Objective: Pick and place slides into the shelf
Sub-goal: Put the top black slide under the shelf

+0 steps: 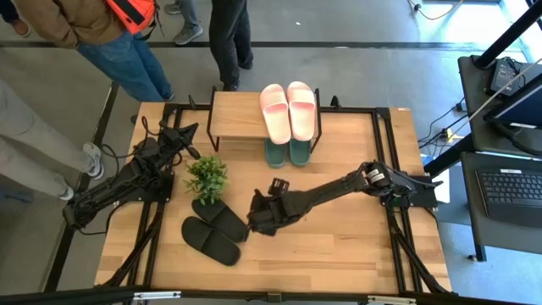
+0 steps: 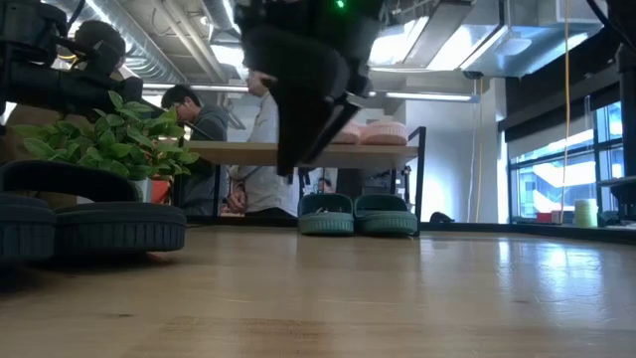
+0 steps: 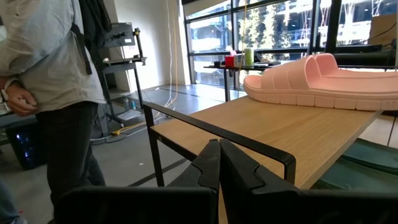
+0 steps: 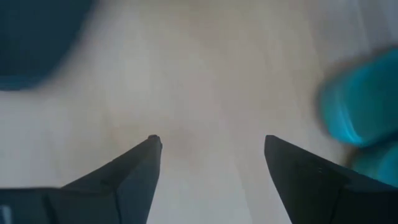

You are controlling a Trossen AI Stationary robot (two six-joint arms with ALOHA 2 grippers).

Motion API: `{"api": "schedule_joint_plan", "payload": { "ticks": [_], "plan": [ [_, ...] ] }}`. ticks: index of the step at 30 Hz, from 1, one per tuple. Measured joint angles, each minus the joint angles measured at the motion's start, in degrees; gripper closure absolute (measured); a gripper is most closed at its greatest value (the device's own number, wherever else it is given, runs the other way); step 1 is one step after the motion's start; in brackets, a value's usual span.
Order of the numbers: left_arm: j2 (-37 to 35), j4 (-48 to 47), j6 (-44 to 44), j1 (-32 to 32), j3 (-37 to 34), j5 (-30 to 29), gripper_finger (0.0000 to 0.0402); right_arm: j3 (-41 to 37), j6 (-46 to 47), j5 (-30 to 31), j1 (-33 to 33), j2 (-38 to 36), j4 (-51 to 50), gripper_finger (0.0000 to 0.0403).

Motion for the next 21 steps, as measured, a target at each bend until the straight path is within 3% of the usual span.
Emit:
{"api": "schedule_joint_plan", "payload": {
  "ticks": [12,21],
  "plan": [
    [0.0,-0.3,-1.5,0.0,0.0,3.2,0.0401,0.0,-23.2,-0.2,0.2,0.0,26.0,0.0118],
    [0.0,-0.4,-1.4,0.0,0.0,3.2,0.0401,0.0,-38.6,-6.0,-1.2,4.6,41.1,0.0118]
  ]
}}
